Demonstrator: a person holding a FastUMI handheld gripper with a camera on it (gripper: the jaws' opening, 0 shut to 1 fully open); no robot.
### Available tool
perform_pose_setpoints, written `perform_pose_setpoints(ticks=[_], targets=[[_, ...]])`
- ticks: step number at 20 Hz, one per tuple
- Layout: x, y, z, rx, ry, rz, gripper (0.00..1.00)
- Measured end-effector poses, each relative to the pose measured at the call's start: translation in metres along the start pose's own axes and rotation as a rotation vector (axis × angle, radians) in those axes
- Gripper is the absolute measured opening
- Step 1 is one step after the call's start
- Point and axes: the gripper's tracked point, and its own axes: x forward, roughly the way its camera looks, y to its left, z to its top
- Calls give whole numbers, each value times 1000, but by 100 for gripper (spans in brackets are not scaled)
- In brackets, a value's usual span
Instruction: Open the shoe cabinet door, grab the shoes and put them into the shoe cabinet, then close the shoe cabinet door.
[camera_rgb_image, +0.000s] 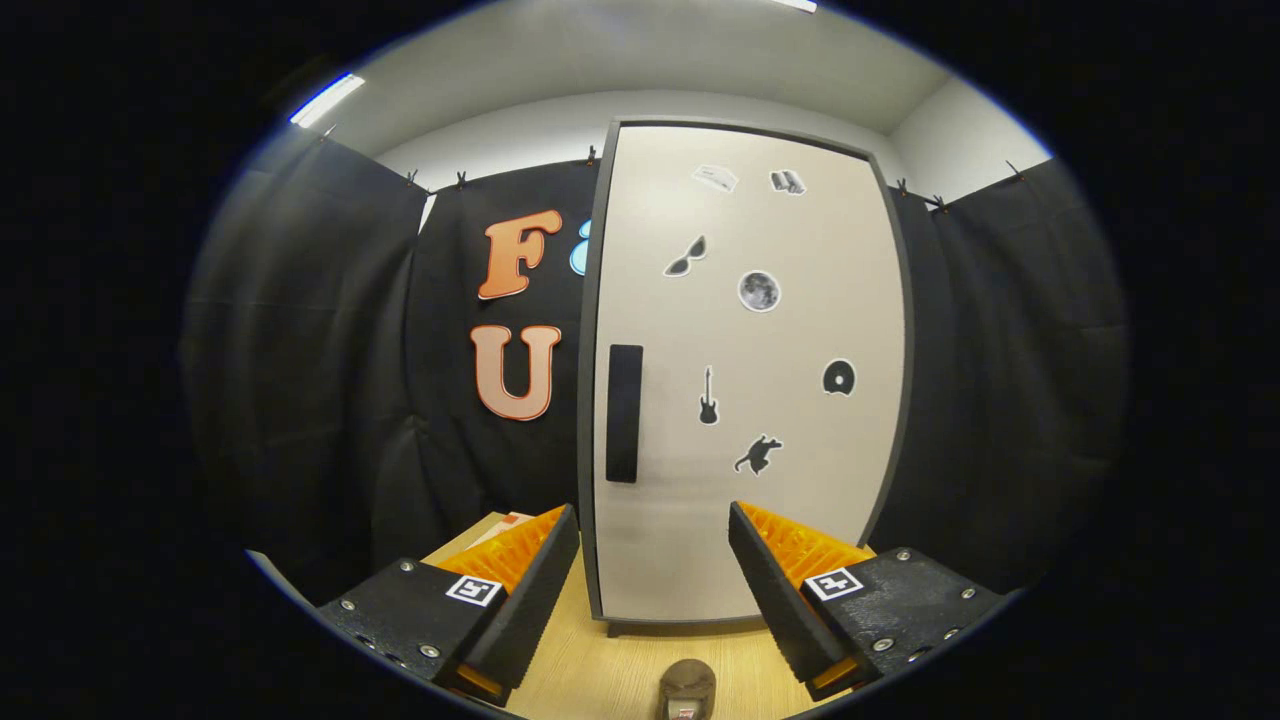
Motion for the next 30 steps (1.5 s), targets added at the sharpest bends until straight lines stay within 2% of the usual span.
perform_pose_setpoints(ticks=[3, 9, 18, 20, 21, 22, 23, 24, 30], targets=[[39, 13, 7, -1, -5, 34, 95], [103, 25, 18, 14, -3, 50, 95], [139, 32, 22, 8, -2, 58, 93], [143, 30, 23, 9, -7, 51, 84], [145, 27, 23, 9, -8, 40, 70], [146, 25, 22, 7, -1, 30, 62], [145, 24, 19, 9, 13, 27, 47], [145, 24, 21, 26, 10, 30, 40], [134, 22, 19, 56, 28, 30, 33]])
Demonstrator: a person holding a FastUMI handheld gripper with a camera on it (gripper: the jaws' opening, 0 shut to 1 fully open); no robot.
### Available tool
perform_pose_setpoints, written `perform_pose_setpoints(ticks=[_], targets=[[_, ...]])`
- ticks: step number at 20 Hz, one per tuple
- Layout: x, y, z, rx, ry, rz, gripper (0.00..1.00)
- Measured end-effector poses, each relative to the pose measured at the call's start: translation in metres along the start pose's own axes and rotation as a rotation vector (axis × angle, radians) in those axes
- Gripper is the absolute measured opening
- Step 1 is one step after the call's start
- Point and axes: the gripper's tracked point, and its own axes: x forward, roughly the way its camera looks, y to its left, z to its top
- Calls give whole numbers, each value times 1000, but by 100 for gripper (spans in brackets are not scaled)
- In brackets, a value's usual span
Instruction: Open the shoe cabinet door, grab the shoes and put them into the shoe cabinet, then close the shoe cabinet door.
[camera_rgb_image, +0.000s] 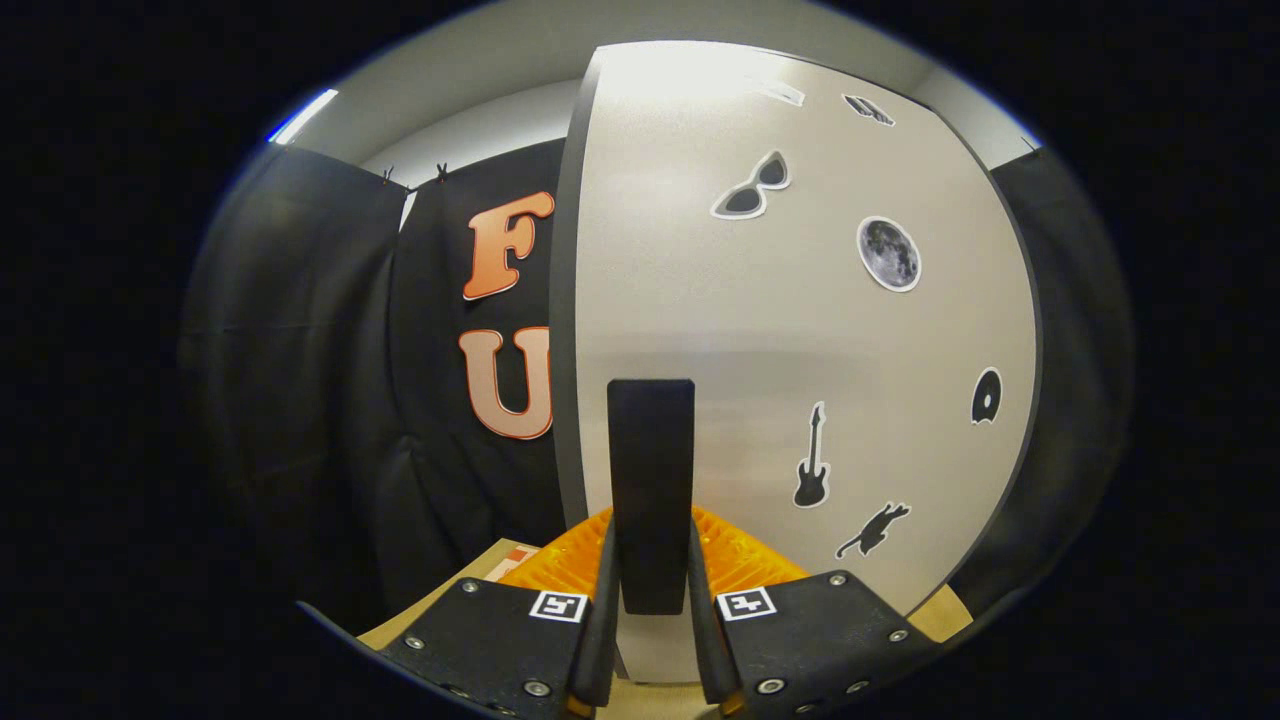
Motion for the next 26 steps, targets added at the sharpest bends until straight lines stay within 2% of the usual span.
perform_pose_setpoints(ticks=[10, 14, 26], targets=[[-66, -17, -3, 12, 13, -18, 30], [-99, -31, -4, 9, 8, -58, 29], [-155, -90, -11, 18, 13, -175, 29]])
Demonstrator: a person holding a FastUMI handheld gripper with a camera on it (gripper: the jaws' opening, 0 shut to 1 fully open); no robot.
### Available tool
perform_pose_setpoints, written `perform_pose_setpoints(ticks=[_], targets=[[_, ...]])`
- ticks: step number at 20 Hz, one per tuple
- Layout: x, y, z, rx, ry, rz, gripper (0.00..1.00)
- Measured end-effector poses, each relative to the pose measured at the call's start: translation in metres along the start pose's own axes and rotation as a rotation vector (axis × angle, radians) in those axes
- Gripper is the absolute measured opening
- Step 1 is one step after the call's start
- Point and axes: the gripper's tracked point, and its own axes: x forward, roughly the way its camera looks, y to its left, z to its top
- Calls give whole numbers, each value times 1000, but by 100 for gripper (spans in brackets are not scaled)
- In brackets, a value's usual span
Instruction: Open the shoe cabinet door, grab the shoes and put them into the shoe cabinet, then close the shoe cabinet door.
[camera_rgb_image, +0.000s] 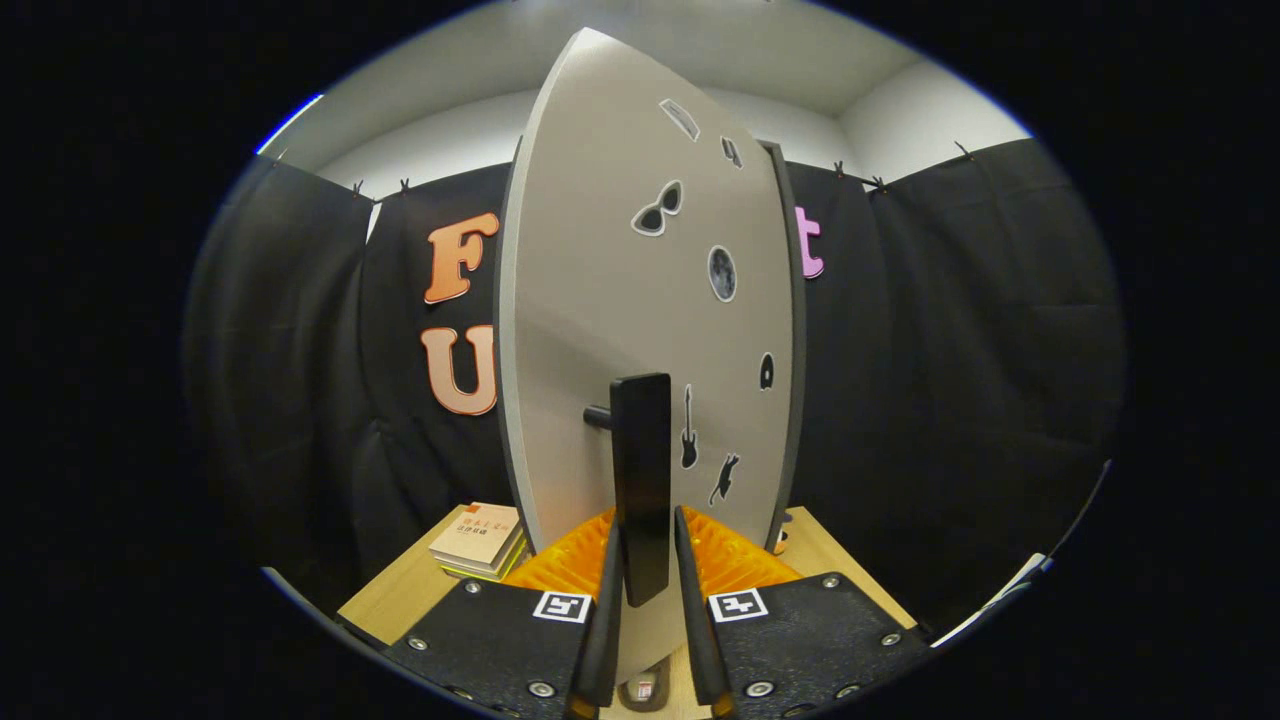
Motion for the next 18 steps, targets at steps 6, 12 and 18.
perform_pose_setpoints(ticks=[6, 12, 18], targets=[[-33, -71, -11, -23, -6, -77, 29], [-42, -112, -12, 12, -4, -112, 29], [-53, -146, -9, -26, -30, -160, 29]])
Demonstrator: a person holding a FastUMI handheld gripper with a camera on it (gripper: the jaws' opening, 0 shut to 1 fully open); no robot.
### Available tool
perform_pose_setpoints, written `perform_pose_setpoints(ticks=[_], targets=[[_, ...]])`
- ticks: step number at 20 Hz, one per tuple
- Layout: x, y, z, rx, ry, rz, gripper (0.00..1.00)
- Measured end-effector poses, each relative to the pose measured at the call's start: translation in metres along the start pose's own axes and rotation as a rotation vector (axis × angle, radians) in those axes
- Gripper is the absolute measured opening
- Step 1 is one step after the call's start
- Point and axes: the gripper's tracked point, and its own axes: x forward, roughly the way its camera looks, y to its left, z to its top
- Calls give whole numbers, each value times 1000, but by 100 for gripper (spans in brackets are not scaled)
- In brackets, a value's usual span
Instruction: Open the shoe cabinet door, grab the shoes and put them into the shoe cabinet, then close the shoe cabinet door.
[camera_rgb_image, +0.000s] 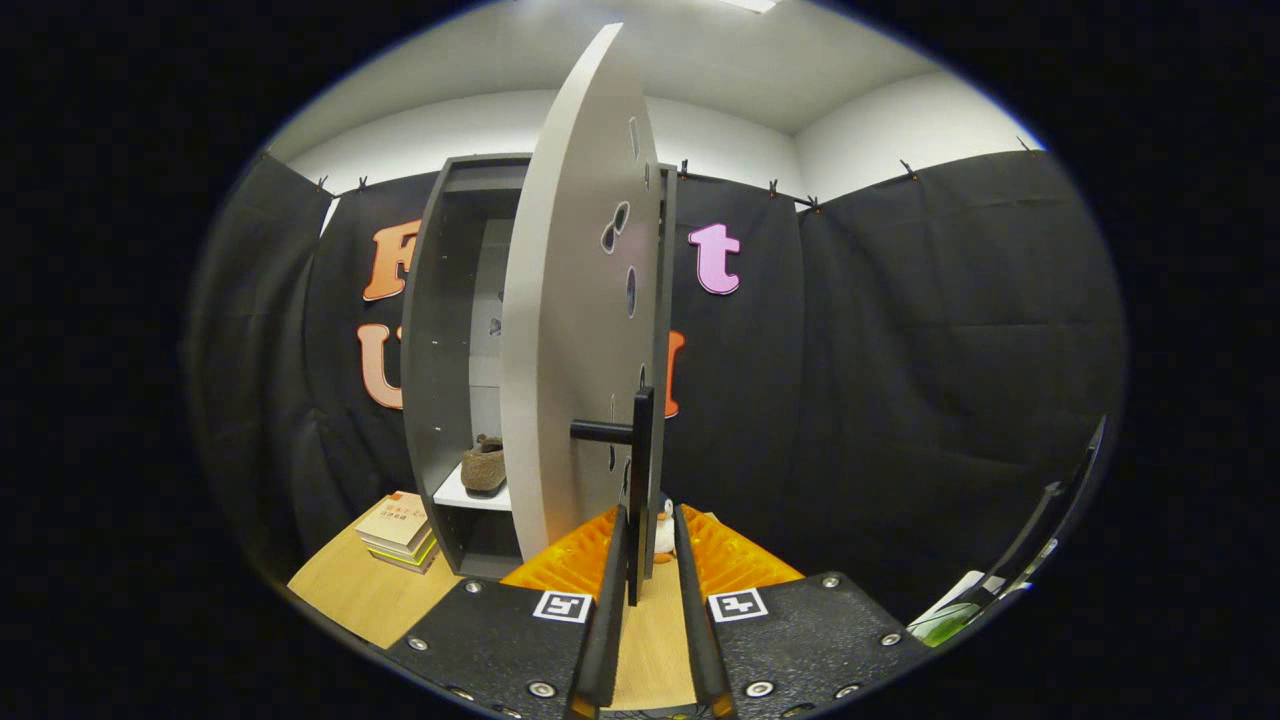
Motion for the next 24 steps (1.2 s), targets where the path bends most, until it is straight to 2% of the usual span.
perform_pose_setpoints(ticks=[6, 13, 24], targets=[[-5, -27, -7, 56, 4, -33, 29], [-13, -52, -8, 30, -3, -99, 22], [-32, -84, -18, -43, 51, -222, 22]])
